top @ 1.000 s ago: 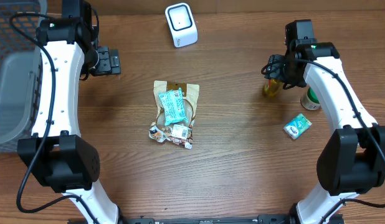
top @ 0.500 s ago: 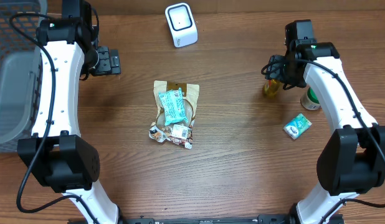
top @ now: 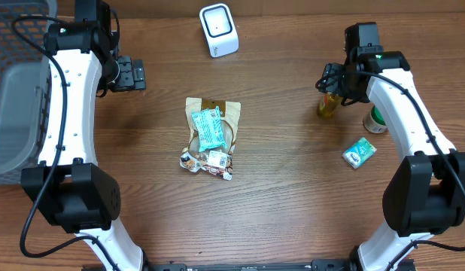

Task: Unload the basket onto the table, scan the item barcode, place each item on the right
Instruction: 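Lower the right gripper around the oil bottle neck and close, then lift the oil bottle and tilt it sideways with the right gripper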

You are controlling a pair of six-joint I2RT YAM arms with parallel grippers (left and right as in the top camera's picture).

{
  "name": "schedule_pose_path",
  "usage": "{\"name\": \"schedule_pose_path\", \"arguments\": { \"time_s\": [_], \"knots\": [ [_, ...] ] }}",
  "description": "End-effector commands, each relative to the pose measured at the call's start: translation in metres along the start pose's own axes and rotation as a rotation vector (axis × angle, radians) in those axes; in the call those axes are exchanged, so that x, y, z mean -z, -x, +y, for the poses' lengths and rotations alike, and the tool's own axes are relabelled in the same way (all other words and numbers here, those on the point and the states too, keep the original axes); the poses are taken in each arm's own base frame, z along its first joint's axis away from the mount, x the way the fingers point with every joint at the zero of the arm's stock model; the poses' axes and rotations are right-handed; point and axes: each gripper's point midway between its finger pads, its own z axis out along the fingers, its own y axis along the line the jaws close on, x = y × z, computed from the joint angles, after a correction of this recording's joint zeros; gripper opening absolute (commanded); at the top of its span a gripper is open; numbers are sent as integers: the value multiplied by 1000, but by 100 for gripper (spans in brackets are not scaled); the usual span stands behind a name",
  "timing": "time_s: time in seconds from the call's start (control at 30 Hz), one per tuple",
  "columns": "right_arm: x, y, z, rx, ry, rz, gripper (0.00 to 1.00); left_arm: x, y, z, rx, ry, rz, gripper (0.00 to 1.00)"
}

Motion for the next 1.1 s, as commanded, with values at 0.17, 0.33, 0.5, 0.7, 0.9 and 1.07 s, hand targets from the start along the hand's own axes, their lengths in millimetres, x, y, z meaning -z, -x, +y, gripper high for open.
{"name": "schedule_pose_path", "arguments": {
  "time_s": [0.17, 0.33, 0.5, 0.7, 0.9, 1.07],
  "knots": [
    [-14, -10, -4, 2, -14, 10, 75, 5, 4, -2, -15, 1, -21, 100],
    [-17, -9, -3, 1, -11, 0, 72, 5, 4, -2, -15, 0, -21, 100],
    [-17, -10, -3, 2, -12, 3, 54, 5, 4, -2, -15, 1, -21, 99],
    [-9, 0, -1, 33, -4, -20, 48, 5, 4, -2, -15, 1, -21, 100],
    [21, 18, 14, 92, 65, -39, 31, 5, 4, -2, -15, 1, -21, 100],
    [44, -5, 55, 240, 327, 71, 34, 5, 4, -2, -15, 1, -21, 99]
  ]
}}
